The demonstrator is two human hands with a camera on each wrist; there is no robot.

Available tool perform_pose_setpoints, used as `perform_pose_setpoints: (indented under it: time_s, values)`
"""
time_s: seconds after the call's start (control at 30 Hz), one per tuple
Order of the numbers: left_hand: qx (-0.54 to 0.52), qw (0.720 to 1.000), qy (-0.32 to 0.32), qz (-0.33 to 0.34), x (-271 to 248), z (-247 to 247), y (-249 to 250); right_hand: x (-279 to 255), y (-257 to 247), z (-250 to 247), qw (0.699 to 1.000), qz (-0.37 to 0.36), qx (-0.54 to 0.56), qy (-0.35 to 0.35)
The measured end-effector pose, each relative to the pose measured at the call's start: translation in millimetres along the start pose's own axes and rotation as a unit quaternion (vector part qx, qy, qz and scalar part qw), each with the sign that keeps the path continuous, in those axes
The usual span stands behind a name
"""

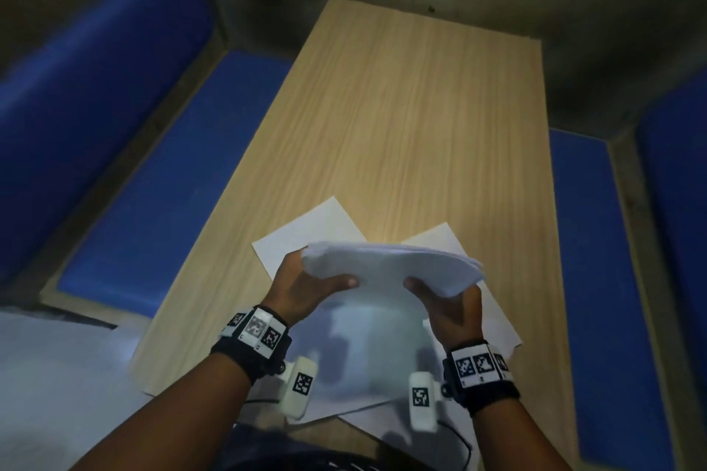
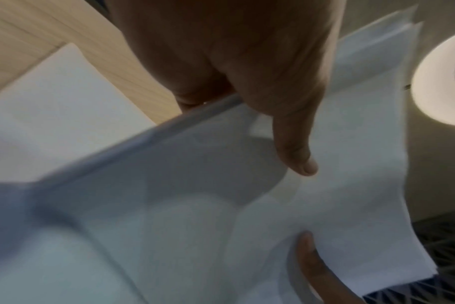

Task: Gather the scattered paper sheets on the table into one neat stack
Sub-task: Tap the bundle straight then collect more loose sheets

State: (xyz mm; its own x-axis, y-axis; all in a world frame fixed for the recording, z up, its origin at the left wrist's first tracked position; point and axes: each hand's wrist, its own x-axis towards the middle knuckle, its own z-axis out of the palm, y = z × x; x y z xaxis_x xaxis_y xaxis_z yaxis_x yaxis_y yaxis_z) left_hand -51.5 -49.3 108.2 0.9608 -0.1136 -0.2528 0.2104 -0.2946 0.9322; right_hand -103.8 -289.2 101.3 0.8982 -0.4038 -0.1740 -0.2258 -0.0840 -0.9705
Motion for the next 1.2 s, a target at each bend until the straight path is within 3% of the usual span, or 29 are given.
perform_pose_setpoints:
  time_s: [0.1,0.17,0.33,0.43,0.5,0.53,0.57,0.6,0.63,0.7,0.73,0.8,0.87,0.93,1.0,1.1,1.2]
  values:
    - [-0.096,0.995,-0.009,-0.006,-5,-2,8,-3,-9,-3,0.999,-0.047,-0.013,-0.001]
    - [-0.078,0.997,-0.016,0.021,-7,-6,8,-6,-7,-9,0.998,-0.066,-0.019,-0.008]
    - [-0.018,0.996,-0.086,0.011,-8,0,-26,-15,35,-5,0.998,0.019,-0.033,-0.044]
    - [0.032,0.995,-0.092,0.030,-13,1,-29,-19,37,-2,0.999,0.026,-0.020,-0.020]
    - [0.024,0.995,-0.094,0.003,-16,4,-32,-21,31,-5,1.000,-0.003,-0.026,-0.013]
    - [0.145,0.989,-0.035,-0.020,-21,-3,-36,-22,32,-9,0.999,-0.019,-0.027,-0.010]
    - [0.207,0.972,-0.024,-0.110,-20,-3,-27,-23,32,-10,0.999,-0.039,-0.035,-0.006]
    - [0.222,0.968,-0.016,-0.119,-25,2,-29,-24,37,-11,0.999,-0.040,-0.035,-0.013]
    - [0.151,0.985,-0.048,-0.066,-31,7,-45,-27,40,-10,0.999,-0.022,-0.027,-0.018]
    - [0.051,0.994,-0.065,-0.075,-25,20,-35,-31,54,-6,1.000,0.017,-0.010,-0.020]
    - [0.006,0.996,-0.072,-0.045,-32,9,-39,-32,62,-4,0.999,0.028,-0.007,-0.015]
    - [-0.031,0.997,-0.058,0.036,-32,16,-39,-36,65,-3,0.999,0.039,0.010,-0.004]
    - [-0.002,0.990,-0.055,0.130,-29,18,-29,-36,60,-5,0.999,0.039,0.010,0.015]
    - [0.014,0.983,-0.058,0.175,-31,16,-24,-37,55,-9,0.999,0.026,0.005,0.022]
    - [0.020,0.987,-0.062,0.148,-32,14,-36,-40,56,-9,1.000,0.019,-0.011,0.008]
    - [-0.005,0.998,-0.065,-0.018,-38,18,-55,-40,76,-6,0.998,0.055,-0.023,-0.029]
    - [-0.019,0.996,-0.039,-0.082,-36,19,-58,-41,70,-5,0.996,0.065,-0.037,-0.046]
